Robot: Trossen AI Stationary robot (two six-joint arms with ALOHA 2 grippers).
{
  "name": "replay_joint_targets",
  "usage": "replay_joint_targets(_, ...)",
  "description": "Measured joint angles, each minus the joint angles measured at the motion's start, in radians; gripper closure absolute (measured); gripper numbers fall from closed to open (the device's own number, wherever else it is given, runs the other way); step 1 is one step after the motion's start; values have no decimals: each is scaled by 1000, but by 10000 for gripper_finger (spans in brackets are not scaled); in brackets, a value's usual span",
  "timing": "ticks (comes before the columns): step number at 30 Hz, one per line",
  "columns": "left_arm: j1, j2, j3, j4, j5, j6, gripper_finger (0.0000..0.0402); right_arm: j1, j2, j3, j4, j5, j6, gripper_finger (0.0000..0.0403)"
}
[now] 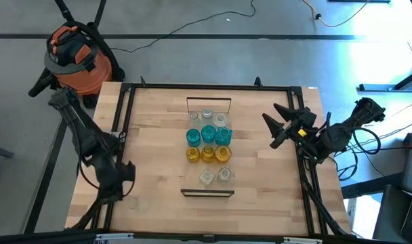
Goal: Sort vases onto shelf
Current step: Put the transparent vase on the shelf aligned with the other bottom transparent vase
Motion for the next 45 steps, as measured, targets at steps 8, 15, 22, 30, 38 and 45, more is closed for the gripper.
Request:
replay_joint_targets(8, -2, 32, -1, -104, -98, 13, 232, -13, 0, 0, 4, 30, 8, 142)
replay_joint_targets(15, -2, 95, -1, -89, -124, -31, 197, -12, 1, 0, 10, 31, 35, 142)
replay_joint_targets(22, -2, 202, 0, -25, -118, 40, 197, -10, 1, 0, 9, 31, 90, 142)
replay_joint_targets(30, -24, 375, 0, -26, -43, 73, 200, -10, 1, 0, 10, 30, 99, 142)
replay_joint_targets(38, -18, 399, 6, -37, -41, 127, 304, -10, 1, 0, 11, 30, 99, 142)
replay_joint_targets(45, 151, 321, 65, -238, -82, 268, 374, -10, 1, 0, 18, 30, 98, 142)
